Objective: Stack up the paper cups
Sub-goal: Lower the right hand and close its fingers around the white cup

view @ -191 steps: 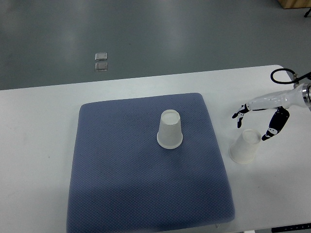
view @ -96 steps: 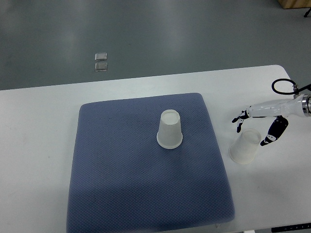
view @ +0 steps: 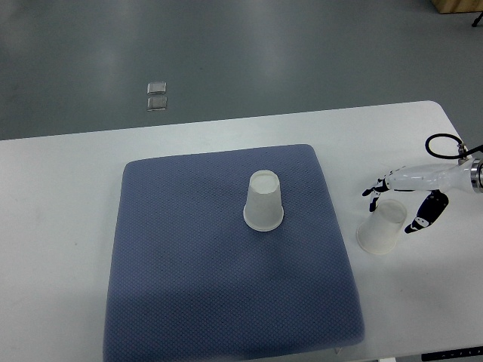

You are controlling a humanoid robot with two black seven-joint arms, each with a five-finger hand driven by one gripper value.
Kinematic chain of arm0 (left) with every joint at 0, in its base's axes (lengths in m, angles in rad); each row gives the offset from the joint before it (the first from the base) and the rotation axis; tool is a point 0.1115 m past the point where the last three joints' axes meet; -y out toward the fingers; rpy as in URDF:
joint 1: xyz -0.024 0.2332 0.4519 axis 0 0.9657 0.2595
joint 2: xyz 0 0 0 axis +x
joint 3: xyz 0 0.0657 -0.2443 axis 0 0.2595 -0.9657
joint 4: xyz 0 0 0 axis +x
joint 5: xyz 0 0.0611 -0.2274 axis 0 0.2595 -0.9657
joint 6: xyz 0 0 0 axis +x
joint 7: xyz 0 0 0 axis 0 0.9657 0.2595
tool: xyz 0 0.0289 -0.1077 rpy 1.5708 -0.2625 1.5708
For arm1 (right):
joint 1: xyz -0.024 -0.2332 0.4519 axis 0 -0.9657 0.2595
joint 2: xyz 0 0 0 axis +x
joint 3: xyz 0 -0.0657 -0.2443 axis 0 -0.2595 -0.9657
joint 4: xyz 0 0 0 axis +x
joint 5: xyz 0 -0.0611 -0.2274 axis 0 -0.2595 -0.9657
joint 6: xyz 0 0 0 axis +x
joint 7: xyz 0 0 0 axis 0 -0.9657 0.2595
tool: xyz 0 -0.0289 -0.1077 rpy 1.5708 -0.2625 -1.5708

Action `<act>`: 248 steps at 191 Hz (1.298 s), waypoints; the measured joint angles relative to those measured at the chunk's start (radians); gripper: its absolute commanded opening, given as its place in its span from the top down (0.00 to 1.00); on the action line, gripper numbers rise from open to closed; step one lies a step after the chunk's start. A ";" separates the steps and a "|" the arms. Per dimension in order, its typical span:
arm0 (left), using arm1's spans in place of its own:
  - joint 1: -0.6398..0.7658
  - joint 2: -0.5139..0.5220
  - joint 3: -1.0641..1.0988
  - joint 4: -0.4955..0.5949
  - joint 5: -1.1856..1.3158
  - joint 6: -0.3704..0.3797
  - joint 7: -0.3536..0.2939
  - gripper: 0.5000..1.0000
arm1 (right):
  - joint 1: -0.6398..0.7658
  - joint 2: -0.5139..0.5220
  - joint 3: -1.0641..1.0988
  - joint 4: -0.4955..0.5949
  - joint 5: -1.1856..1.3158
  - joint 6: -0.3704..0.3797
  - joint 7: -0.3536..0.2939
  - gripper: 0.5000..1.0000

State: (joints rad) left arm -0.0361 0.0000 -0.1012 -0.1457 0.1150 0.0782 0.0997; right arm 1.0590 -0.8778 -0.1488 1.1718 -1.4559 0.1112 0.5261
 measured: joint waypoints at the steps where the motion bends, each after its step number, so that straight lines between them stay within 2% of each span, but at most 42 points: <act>1: 0.000 0.000 0.000 0.000 0.000 0.000 0.000 0.00 | -0.001 0.000 0.000 0.000 0.000 -0.002 0.000 0.18; 68: 0.000 0.000 0.000 0.000 0.000 0.000 0.000 0.00 | -0.059 0.002 0.000 -0.006 -0.001 -0.088 0.000 0.19; 99: 0.000 0.000 0.000 0.000 0.000 0.000 0.000 0.00 | -0.071 0.003 0.001 -0.015 -0.001 -0.114 0.000 0.22; 108: 0.000 0.000 0.000 0.000 0.000 0.000 0.000 0.00 | -0.075 0.006 0.001 -0.020 -0.001 -0.125 0.000 0.26; 137: 0.000 0.000 0.000 0.000 0.000 0.000 0.000 0.00 | -0.089 0.023 0.002 -0.033 -0.001 -0.152 0.000 0.28; 146: 0.000 0.000 0.000 0.000 0.000 0.000 0.000 0.00 | -0.093 0.028 0.002 -0.040 -0.001 -0.155 0.000 0.34; 170: -0.001 0.000 0.000 0.000 0.000 0.000 0.000 0.00 | -0.102 0.041 0.003 -0.050 -0.001 -0.161 0.000 0.41; 183: -0.001 0.000 0.000 0.000 0.000 0.000 0.000 0.00 | -0.104 0.042 0.004 -0.051 0.000 -0.163 0.000 0.41; 194: 0.000 0.000 0.000 0.000 0.000 0.000 0.000 0.00 | -0.105 0.043 0.004 -0.052 0.000 -0.163 0.000 0.48; 205: 0.000 0.000 0.000 0.000 0.000 0.000 0.000 0.00 | -0.105 0.043 0.004 -0.052 0.000 -0.163 0.000 0.50; 214: 0.000 0.000 0.000 0.000 0.000 0.000 0.000 0.00 | -0.105 0.043 0.005 -0.052 0.000 -0.163 0.000 0.60; 227: 0.000 0.000 0.000 0.000 0.000 0.000 0.000 0.00 | -0.105 0.043 0.005 -0.052 0.000 -0.160 0.000 0.70; 248: 0.000 0.000 0.000 0.000 0.000 0.000 0.000 0.00 | -0.105 0.044 0.005 -0.053 0.000 -0.154 0.000 0.72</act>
State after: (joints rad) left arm -0.0363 0.0000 -0.1012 -0.1457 0.1150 0.0782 0.0997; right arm 0.9543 -0.8337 -0.1440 1.1186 -1.4556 -0.0432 0.5265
